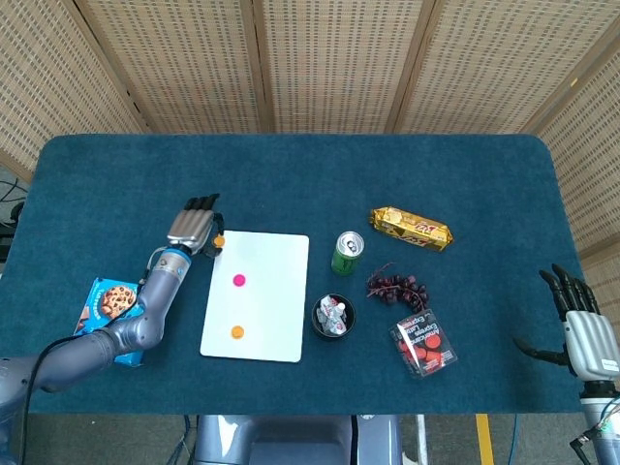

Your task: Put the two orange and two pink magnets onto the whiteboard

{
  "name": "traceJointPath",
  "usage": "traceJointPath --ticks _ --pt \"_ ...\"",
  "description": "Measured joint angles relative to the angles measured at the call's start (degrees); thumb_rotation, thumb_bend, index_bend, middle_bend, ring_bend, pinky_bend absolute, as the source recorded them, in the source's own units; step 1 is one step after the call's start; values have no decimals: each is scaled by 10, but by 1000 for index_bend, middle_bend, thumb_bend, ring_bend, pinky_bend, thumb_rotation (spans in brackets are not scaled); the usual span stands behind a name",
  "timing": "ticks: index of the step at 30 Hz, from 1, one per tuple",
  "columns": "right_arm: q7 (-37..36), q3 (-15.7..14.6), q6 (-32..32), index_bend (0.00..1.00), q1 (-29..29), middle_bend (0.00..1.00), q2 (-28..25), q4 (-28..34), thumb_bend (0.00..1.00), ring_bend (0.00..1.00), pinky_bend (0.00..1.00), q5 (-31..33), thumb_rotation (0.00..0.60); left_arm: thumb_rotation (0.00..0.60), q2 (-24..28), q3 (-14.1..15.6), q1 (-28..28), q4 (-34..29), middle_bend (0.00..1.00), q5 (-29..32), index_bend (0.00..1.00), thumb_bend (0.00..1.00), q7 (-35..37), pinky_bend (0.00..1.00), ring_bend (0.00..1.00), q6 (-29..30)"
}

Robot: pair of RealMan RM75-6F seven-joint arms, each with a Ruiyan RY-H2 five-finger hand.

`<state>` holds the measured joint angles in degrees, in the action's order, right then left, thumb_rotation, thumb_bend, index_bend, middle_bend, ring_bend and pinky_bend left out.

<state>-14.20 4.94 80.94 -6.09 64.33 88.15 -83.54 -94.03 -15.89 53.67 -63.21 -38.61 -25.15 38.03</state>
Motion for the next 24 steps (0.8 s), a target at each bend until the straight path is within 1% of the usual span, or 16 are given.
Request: traceJointPath --ticks 5,7,9,12,14,18,24 --pt "0 0 1 0 0 0 0 0 144 0 0 0 600 600 48 19 -14 -152 0 -54 576 312 1 0 0 24" --pt "0 0 1 0 1 0 0 0 145 0 0 0 600 600 65 33 -20 -212 0 -85 576 312 -1 0 0 36" --pt "-1 0 2 0 1 0 0 -1 145 0 0 -1 600 600 77 54 -27 -263 0 -117 576 312 -6 0 0 47" --pt "-3 -1 3 0 1 0 0 -3 146 0 0 -2 600 600 84 91 -34 -309 0 -150 576 312 -17 0 0 63" --pt "-5 -1 3 0 2 0 0 -3 146 0 0 -2 600 600 85 112 -39 -327 0 -164 576 313 -26 0 0 72" --pt "-7 -1 3 0 2 0 0 -4 150 0 0 -3 600 600 83 135 -46 -340 0 -177 576 311 -43 0 0 90" --pt "-9 -1 2 0 2 0 -1 -4 149 0 0 -4 600 600 67 144 -45 -332 0 -172 576 312 -53 0 0 100"
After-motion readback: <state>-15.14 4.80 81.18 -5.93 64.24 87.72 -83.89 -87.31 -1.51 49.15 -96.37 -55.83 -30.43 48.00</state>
